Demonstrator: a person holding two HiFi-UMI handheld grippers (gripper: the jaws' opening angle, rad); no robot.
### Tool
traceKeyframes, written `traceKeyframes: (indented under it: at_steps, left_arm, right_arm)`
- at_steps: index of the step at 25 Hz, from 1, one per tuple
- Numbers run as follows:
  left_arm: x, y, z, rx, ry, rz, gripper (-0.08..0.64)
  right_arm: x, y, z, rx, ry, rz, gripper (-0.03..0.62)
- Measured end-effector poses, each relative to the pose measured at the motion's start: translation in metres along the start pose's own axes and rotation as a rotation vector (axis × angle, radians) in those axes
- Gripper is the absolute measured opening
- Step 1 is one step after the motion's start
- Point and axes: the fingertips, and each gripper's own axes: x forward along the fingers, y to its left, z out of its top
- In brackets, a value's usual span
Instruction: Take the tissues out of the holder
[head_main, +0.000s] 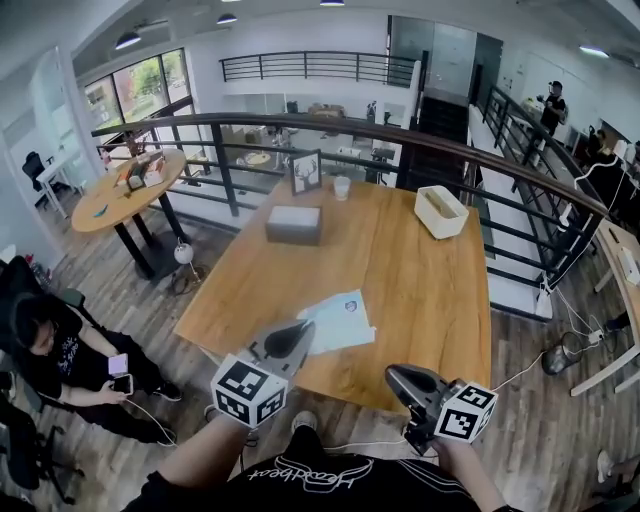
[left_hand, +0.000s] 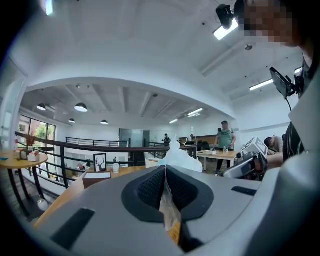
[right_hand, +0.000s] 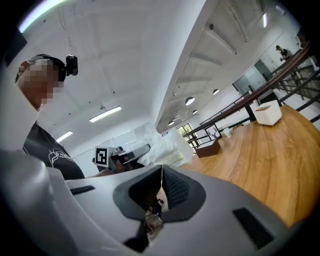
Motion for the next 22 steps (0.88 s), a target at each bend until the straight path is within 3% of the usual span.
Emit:
traceKeyframes:
  at_steps: [22]
  left_arm:
    - [-0.045, -0.043, -0.040, -0.098, 0.055, -0.026, 0.013]
  right_arm:
    - [-0.019, 0.024, 0.000, -0.058, -0.038, -0.040, 0.016]
